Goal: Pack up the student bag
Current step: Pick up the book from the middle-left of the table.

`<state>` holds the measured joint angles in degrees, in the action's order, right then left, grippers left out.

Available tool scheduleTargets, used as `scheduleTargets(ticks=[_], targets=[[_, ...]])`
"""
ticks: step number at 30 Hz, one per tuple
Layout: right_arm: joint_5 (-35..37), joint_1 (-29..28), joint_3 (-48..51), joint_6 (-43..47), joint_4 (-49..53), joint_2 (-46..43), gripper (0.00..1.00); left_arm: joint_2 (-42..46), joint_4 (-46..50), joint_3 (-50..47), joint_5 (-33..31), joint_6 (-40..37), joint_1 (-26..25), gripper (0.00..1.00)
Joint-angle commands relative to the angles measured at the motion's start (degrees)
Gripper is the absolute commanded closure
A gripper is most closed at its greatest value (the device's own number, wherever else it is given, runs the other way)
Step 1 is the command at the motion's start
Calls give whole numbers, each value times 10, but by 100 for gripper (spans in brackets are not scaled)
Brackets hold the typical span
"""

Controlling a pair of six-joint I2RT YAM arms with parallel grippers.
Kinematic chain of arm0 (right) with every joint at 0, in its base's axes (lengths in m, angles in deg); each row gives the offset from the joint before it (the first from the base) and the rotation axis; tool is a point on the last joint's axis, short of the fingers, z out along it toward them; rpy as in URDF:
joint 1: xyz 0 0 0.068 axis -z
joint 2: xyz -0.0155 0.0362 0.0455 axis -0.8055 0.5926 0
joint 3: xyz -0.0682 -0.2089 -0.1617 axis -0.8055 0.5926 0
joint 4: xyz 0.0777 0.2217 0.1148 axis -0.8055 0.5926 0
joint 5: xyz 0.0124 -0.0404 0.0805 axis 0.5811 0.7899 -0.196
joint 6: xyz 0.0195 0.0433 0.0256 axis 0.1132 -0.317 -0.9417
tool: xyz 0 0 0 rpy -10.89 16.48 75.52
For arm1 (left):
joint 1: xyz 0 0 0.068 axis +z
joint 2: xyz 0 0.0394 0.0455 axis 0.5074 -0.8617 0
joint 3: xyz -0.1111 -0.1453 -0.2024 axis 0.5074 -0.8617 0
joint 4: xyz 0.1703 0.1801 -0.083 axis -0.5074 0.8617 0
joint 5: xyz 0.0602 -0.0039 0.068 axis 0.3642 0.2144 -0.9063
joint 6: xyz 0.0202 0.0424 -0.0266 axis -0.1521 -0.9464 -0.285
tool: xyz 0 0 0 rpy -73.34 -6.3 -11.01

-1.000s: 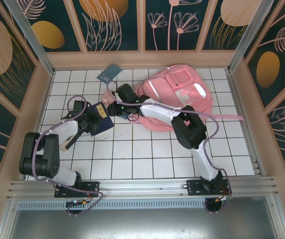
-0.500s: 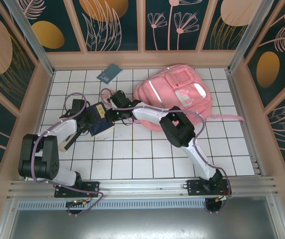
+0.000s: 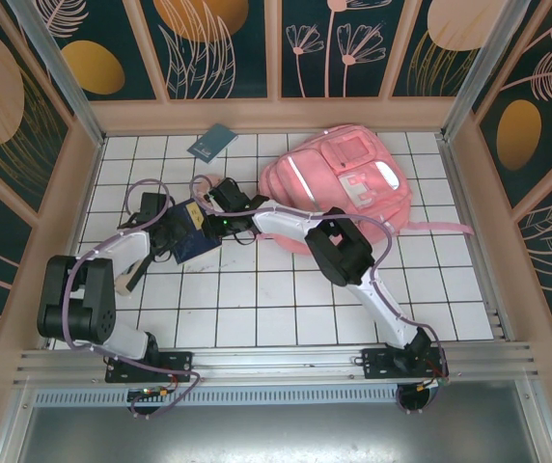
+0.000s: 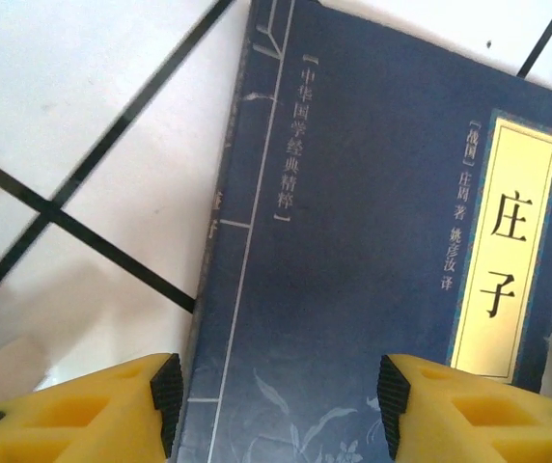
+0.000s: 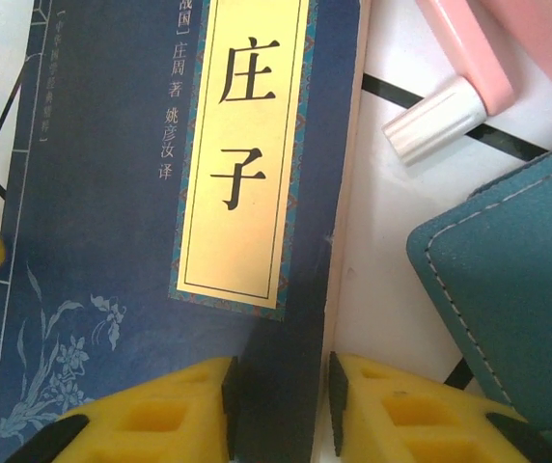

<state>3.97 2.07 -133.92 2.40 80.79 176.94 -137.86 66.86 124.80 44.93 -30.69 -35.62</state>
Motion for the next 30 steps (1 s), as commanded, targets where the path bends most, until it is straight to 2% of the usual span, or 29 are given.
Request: scheduleTargets(ticks=[1,3,9,16,19,25,30], targets=[[-2,-9,-10,10,21,21,68,-36,3,-43,47,0,6,42],[-5,-10,-13,11,22,22,68,-45,-13,-49,74,5,6,42],[-18,-13,-17,11,25,24,69,-49,-18,-51,91,7,6,44],[-40,-14,-21,5,21,28,77,38,-128,-70,237,33,6,48],[-45,-13,-22,4,20,29,78,83,-165,-82,263,47,6,51],[-50,-13,-27,3,20,29,78,151,-189,-102,257,46,7,49],[-48,-13,-27,1,22,29,78,125,-134,-90,218,30,7,54]])
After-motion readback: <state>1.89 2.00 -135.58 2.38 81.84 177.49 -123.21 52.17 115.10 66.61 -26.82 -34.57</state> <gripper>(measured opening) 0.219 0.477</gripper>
